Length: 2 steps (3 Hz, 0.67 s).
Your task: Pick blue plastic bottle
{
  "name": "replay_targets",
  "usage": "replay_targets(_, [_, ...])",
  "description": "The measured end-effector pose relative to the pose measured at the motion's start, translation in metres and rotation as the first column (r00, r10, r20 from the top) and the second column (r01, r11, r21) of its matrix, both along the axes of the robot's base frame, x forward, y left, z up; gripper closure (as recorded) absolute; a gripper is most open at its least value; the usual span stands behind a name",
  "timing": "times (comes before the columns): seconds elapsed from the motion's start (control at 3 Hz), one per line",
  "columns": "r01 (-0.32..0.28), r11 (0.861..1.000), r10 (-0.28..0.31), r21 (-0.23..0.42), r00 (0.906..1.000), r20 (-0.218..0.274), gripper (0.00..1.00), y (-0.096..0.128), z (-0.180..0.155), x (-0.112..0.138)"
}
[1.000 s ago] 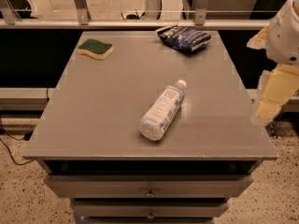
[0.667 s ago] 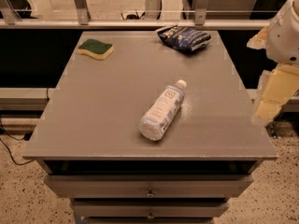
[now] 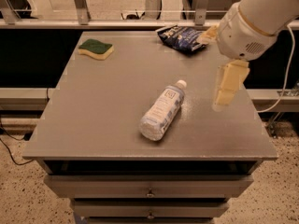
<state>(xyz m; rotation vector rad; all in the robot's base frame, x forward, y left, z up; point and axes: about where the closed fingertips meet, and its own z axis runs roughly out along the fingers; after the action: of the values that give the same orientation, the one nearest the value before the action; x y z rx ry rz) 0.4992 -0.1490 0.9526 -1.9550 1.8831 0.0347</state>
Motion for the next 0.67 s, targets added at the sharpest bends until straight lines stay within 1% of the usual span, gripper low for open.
replay_targets(0.33, [-0.195,0.980,0.194,0.026,0.9797,0.051,0.00,0.037,-0.012,0.018])
replay_targets(0.67, [-0.334,0.943,0.332,0.011,0.9408,0.068,0.00,0.060,-0.031,0.026])
